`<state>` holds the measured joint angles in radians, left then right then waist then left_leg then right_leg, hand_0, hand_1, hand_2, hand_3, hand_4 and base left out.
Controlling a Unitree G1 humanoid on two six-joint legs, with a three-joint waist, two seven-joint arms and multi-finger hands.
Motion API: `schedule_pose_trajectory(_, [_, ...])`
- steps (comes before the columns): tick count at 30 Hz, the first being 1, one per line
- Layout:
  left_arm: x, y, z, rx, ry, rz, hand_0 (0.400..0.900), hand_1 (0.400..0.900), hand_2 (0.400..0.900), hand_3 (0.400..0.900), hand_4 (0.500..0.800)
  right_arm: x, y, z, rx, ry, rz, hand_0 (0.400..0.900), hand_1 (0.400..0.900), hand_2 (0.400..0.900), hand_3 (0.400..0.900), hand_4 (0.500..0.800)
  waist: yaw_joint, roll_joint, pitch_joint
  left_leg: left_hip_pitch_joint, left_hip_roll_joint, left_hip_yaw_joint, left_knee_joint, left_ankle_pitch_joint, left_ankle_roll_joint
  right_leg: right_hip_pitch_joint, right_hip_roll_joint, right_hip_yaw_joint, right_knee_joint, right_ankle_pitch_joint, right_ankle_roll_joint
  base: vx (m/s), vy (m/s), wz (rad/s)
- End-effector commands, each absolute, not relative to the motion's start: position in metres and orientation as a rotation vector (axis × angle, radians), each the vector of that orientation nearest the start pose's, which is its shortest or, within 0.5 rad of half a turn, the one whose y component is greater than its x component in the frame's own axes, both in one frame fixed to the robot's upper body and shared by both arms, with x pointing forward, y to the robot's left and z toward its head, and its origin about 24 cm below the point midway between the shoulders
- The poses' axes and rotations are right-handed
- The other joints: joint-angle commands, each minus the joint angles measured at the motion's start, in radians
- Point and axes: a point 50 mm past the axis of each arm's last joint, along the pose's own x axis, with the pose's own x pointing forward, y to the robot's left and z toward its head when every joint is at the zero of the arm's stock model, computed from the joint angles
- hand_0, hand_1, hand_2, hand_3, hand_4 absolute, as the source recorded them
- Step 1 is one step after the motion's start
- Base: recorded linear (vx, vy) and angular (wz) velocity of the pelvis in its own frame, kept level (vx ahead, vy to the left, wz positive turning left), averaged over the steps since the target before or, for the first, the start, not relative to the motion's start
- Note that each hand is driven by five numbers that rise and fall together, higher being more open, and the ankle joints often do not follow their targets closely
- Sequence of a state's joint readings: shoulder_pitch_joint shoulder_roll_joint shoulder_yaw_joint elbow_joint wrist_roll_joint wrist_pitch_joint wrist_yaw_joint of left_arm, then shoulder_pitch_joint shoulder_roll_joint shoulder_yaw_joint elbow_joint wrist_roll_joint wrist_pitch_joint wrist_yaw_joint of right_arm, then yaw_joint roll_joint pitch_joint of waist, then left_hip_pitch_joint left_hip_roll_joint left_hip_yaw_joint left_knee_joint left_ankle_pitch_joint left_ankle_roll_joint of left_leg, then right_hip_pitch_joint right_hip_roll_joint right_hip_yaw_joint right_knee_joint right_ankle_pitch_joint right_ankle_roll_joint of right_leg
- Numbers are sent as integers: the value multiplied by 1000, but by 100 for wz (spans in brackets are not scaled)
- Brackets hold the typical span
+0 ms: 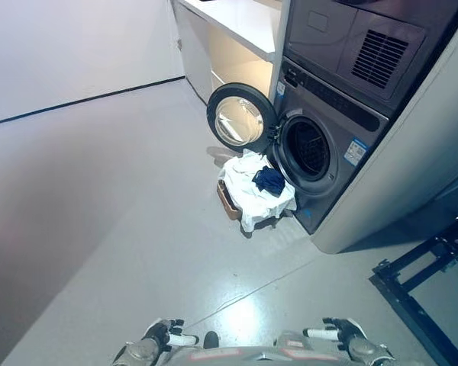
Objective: Put the clothes in the basket into the washing machine.
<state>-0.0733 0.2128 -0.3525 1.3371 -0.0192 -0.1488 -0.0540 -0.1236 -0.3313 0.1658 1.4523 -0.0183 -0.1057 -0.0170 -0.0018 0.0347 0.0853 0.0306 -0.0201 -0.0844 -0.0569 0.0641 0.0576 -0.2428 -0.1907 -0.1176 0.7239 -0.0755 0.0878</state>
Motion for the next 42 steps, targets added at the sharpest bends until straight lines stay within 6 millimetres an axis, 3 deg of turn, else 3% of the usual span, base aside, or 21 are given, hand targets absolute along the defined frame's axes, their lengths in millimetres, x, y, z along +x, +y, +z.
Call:
schedule_pose_trajectory(1, [95,209,-165,319,1168,-172,900,900,900,900,800,23,-297,-152,-479,1493,-115,900,900,900,900,800,-13,42,-19,80,-81,-28,61,-138,29,-73,20,32,-180,194,2,376,-97,30])
schedule_pose_trajectory(5, [97,208,-165,314,1155,-168,900,900,900,900,800,19,-297,-152,-469,1502,-113,900,900,900,900,800,-65,21,-26,198,-80,-99,26,-210,6,-131,69,60,-552,272,27,507,-156,45])
schedule_pose_trajectory(8, [98,208,-164,313,1150,-164,900,900,900,900,800,20,-297,-152,-474,1503,-108,900,900,900,900,800,-86,22,-33,248,-66,-131,13,-233,-2,-167,93,77,-647,321,33,434,-155,42])
schedule_pose_trajectory(9, [94,209,-165,312,1163,-163,900,900,900,900,800,14,-297,-152,-462,1516,-110,900,900,900,900,800,-94,14,-60,271,-50,-158,30,-230,-20,-143,117,83,-647,315,18,439,-215,37])
schedule_pose_trajectory(12, [86,205,-168,296,1191,-162,900,900,900,900,800,11,-299,-152,-460,1525,-117,900,900,900,900,800,-98,30,-96,248,-21,-168,111,-177,-41,-135,173,83,-593,295,-11,484,-272,34])
schedule_pose_trajectory(14, [81,203,-169,277,1207,-157,900,900,900,900,800,8,-302,-151,-467,1534,-115,900,900,900,900,800,-93,49,-107,229,4,-161,231,-76,-83,-99,210,57,-558,236,-40,459,-224,18])
schedule_pose_trajectory(17, [84,203,-169,276,1202,-157,900,900,900,900,800,19,-305,-149,-480,1496,-123,900,900,900,900,800,-88,25,-90,104,-5,-120,533,117,-136,-19,209,71,-497,152,-76,413,-236,12])
schedule_pose_trajectory(18, [89,203,-167,282,1185,-155,900,900,900,900,800,26,-306,-148,-491,1476,-124,900,900,900,900,800,-73,3,-75,32,-23,-86,660,147,-151,16,195,81,-497,140,-87,360,-301,-13])
schedule_pose_trajectory(19, [95,203,-166,290,1161,-160,900,900,900,900,800,32,-306,-148,-500,1455,-124,900,900,900,900,800,-48,-20,-57,-51,-55,-64,767,131,-147,54,186,97,-503,129,-94,380,-323,-28])
schedule_pose_trajectory(21, [100,203,-164,301,1137,-160,900,900,900,900,800,44,-305,-148,-517,1422,-116,900,900,900,900,800,-13,-49,-33,-187,-53,8,838,78,-113,121,181,115,-521,109,-101,376,-255,-46])
schedule_pose_trajectory(23, [96,204,-165,304,1143,-155,900,900,900,900,800,51,-302,-148,-536,1397,-96,900,900,900,900,800,17,-59,-28,-305,-44,44,760,43,-88,173,193,132,-533,86,-107,388,-136,-48])
schedule_pose_trajectory(24, [92,205,-166,305,1155,-149,900,900,900,900,800,54,-300,-148,-543,1389,-88,900,900,900,900,800,31,-54,-26,-326,-17,61,699,31,-85,201,206,141,-535,66,-105,440,-81,-37])
schedule_pose_trajectory(26, [84,209,-167,311,1177,-133,900,900,900,900,800,59,-298,-149,-563,1371,-76,900,900,900,900,800,52,-38,-27,-358,47,98,429,59,-92,269,235,162,-559,29,-95,520,-6,-47])
schedule_pose_trajectory(28, [80,211,-167,325,1189,-139,900,900,900,900,800,66,-298,-147,-585,1342,-72,900,900,900,900,800,73,-10,-28,-361,84,88,169,109,-108,335,266,197,-586,2,-82,567,58,-60])
schedule_pose_trajectory(30, [77,212,-168,333,1205,-146,900,900,900,900,800,69,-297,-147,-597,1330,-65,900,900,900,900,800,87,-9,-29,-354,83,107,2,133,-119,401,258,233,-602,-23,-71,550,65,-59])
schedule_pose_trajectory(31, [74,211,-169,338,1215,-150,900,900,900,900,800,70,-297,-147,-602,1328,-62,900,900,900,900,800,90,-4,-39,-374,94,124,-30,134,-124,424,258,248,-606,-33,-66,514,67,-49])
schedule_pose_trajectory(32, [64,215,-170,354,1249,-153,900,900,900,900,800,103,-289,-143,-591,1220,-24,900,900,900,900,800,101,-15,-51,-369,93,139,-30,137,-123,451,248,255,-608,-44,-61,503,65,-67])
schedule_pose_trajectory(33, [65,218,-170,366,1256,-154,900,900,900,900,800,116,-284,-141,-615,1174,12,900,900,900,900,800,111,-20,-67,-348,99,139,-15,142,-113,472,248,273,-594,-62,-58,488,57,-75])
schedule_pose_trajectory(36, [68,228,-167,386,1248,-131,900,900,900,900,800,112,-272,-146,-602,1172,47,900,900,900,900,800,131,-57,-98,-325,82,118,17,199,-109,477,219,280,-536,-48,-28,447,85,-48])
schedule_pose_trajectory(39, [80,237,-163,411,1214,-115,900,900,900,900,800,113,-260,-150,-605,1163,99,900,900,900,900,800,142,-90,-107,-302,53,123,57,163,-74,376,184,249,-292,179,66,310,88,-9])
schedule_pose_trajectory(42, [97,245,-157,431,1159,-91,900,900,900,900,800,128,-250,-148,-631,1107,155,900,900,900,900,800,132,-68,-63,-239,40,102,71,122,-38,236,183,151,-33,328,104,185,159,17])
